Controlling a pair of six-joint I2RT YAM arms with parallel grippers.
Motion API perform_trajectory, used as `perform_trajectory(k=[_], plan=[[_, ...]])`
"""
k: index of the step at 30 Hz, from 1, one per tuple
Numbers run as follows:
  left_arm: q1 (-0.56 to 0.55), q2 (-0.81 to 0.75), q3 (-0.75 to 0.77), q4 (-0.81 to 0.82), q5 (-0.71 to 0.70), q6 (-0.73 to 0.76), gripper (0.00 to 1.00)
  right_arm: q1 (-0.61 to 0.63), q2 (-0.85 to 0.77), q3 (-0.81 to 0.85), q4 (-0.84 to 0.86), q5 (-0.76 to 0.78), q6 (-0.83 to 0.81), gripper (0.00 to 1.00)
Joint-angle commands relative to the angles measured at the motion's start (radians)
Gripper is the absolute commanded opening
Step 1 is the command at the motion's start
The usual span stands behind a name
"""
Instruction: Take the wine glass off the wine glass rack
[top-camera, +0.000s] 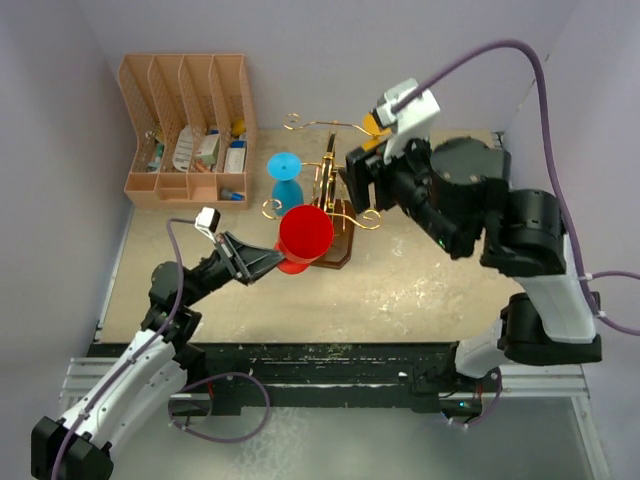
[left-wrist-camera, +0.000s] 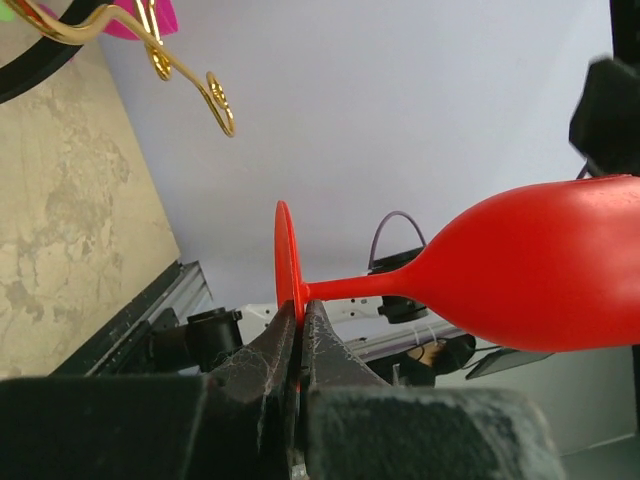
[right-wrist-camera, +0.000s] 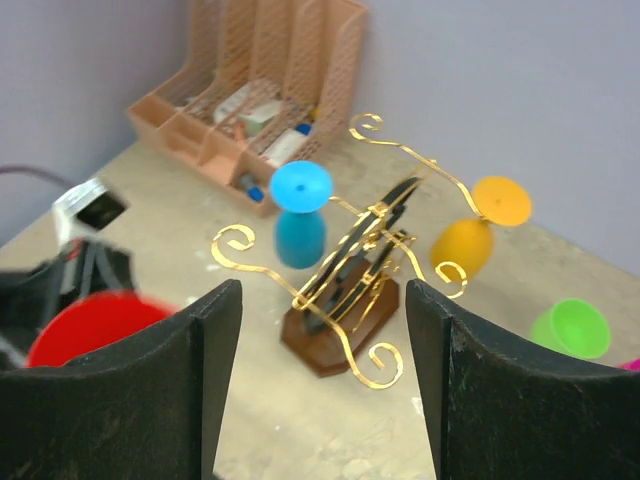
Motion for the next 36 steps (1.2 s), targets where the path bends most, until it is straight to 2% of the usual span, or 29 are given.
perform_trajectory(k=[1, 5, 9, 11, 20, 36], plan=[[0.003, -0.045, 0.069, -0.061, 0.023, 0.117, 0.0, -0.194, 0.063, 0.093, 0.033, -0.161, 0.02, 0.69], [0.003, -0.074, 0.13, -0.205, 0.03, 0.204, 0.0, -0.437, 0.111, 0.104, -0.021, -0.565, 0.137, 0.65], [0.002, -0.082, 0.158, -0.29, 0.022, 0.25, 0.0, -0.451, 0.081, 0.062, -0.023, -0.816, 0.168, 0.6], [0.003, -0.078, 0.147, -0.281, 0.019, 0.237, 0.0, -0.452, 0.06, 0.043, -0.032, -0.883, 0.18, 0.57], [0.002, -0.061, 0.071, -0.23, -0.02, 0.156, 0.0, -0.452, -0.106, -0.189, 0.01, -0.928, 0.198, 0.54], [0.002, -0.01, 0.091, -0.167, -0.013, 0.123, 0.0, -0.452, -0.13, -0.414, 0.037, -0.921, 0.177, 0.5]])
